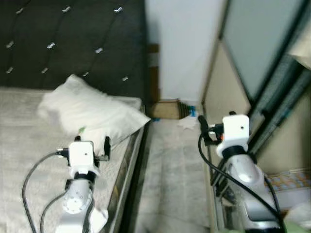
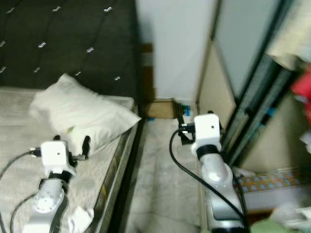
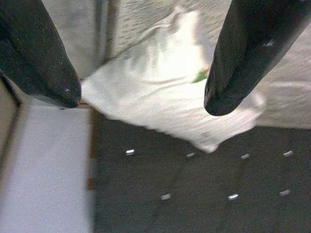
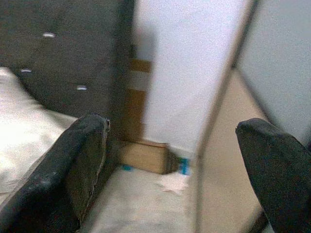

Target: Clean up the room

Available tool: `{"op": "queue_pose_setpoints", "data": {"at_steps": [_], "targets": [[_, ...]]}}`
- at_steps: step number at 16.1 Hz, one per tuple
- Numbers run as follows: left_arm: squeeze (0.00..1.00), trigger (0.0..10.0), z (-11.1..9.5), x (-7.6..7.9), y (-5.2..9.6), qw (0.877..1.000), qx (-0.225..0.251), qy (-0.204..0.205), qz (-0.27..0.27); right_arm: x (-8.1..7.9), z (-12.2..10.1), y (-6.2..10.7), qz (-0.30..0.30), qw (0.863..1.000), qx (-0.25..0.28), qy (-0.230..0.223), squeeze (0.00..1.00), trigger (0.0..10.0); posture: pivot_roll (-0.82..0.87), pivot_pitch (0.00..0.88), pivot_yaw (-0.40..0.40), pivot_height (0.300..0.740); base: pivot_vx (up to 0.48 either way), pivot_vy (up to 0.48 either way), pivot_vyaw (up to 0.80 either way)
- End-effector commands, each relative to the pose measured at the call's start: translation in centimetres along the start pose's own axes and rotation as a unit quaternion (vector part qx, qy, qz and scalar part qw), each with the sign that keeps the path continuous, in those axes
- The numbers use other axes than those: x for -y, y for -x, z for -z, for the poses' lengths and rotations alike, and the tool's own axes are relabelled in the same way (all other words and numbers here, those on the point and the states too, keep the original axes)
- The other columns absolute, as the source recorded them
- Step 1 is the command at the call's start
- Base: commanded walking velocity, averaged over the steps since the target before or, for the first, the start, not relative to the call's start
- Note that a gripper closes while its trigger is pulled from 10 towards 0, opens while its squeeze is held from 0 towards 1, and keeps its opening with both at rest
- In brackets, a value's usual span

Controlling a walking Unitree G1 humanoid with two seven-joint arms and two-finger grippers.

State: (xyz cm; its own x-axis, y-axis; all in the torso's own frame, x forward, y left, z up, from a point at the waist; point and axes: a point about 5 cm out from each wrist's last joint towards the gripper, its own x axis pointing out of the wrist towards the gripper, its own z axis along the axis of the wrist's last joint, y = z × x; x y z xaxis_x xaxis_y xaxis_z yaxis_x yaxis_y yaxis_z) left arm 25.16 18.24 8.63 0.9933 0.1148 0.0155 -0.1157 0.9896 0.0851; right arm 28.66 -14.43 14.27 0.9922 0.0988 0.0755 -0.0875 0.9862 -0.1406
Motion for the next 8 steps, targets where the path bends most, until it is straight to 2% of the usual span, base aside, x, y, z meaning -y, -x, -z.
{"op": "queue_pose_setpoints", "data": {"at_steps": [1, 8], "targets": [[0.0, 10.0, -0.24, -0.02, -0.11, 1.0, 0.005, -0.002, -0.004, 0.16, -0.07, -0.02, -0.001, 1.0, 0.002, 0.003, 0.0, 10.0, 0.01, 0.0, -0.026, 0.74, 0.0, 0.0, 0.8], [0.0, 10.0, -0.32, 0.13, -0.22, 1.0, 0.011, 0.003, -0.005, 0.18, -0.12, -0.11, -0.007, 1.0, 0.003, 0.007, 0.0, 10.0, 0.01, 0.0, -0.027, 0.74, 0.0, 0.0, 0.8]]}}
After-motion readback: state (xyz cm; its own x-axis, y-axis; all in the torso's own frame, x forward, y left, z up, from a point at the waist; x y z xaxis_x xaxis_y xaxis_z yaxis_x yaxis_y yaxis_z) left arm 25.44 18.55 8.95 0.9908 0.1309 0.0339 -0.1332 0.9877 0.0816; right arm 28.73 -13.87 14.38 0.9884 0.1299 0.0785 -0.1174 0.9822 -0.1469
